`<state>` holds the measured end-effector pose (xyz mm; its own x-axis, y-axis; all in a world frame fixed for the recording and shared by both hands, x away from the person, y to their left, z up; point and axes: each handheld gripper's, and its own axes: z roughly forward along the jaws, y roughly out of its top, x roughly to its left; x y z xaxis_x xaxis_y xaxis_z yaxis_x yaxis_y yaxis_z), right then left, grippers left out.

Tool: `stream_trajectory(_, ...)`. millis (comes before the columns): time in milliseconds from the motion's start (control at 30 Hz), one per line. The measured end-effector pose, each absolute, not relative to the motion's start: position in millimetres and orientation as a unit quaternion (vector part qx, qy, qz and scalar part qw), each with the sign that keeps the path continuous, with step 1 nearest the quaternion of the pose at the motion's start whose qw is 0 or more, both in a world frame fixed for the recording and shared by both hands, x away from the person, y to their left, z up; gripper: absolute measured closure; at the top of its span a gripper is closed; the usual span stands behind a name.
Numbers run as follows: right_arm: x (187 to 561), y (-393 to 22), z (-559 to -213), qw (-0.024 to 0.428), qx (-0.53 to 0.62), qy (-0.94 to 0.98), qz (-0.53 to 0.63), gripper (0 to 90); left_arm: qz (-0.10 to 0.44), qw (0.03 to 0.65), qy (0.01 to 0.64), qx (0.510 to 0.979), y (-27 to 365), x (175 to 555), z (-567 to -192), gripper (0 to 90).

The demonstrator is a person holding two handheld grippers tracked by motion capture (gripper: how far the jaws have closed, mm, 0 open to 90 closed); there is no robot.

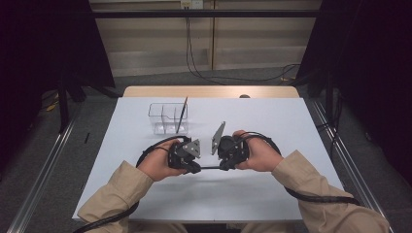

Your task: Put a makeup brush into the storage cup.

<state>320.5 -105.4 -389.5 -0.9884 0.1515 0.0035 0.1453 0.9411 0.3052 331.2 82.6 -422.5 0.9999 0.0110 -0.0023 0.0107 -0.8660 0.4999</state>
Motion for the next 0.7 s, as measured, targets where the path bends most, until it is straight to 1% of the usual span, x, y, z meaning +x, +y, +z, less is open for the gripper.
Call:
stream_trajectory(233, 321, -106, -386, 0.01, 0.076, 0.983, 0.166, 83.0, -0.014, 0.256, -0.003, 0.967, 82, 328, -427, 85.5)
stream_trajectory(367, 321, -109, -387, 0.006, 0.082, 0.981, 0.177, 82.4, -0.01, 0.263, -0.006, 0.965, 83, 327, -427, 85.8)
stream_trajectory(400, 321, -110, -387, 0.004, 0.085, 0.98, 0.181, 80.8, -0.016, 0.262, -0.007, 0.965, 83, 328, -427, 85.8)
stream_trajectory(433, 322, -111, -388, 0.007, 0.087, 0.979, 0.186, 76.9, -0.019, 0.26, -0.009, 0.965, 84, 328, -426, 85.8)
stream_trajectory(467, 322, -112, -388, 0.006, 0.095, 0.978, 0.186, 75.8, -0.019, 0.261, -0.009, 0.965, 85, 328, -427, 85.8)
stream_trajectory(567, 323, -114, -388, 0.009, 0.101, 0.977, 0.19, 67.7, -0.018, 0.268, -0.008, 0.963, 86, 328, -427, 85.8)
stream_trajectory(600, 323, -115, -388, 0.01, 0.106, 0.975, 0.194, 62.6, -0.02, 0.269, -0.008, 0.963, 87, 328, -427, 85.8)
stream_trajectory(633, 324, -117, -388, 0.012, 0.114, 0.974, 0.198, 55.4, -0.014, 0.268, -0.011, 0.963, 87, 328, -427, 85.8)
stream_trajectory(700, 326, -119, -388, 0.011, 0.13, 0.97, 0.206, 45.5, -0.016, 0.273, -0.005, 0.962, 89, 329, -428, 85.8)
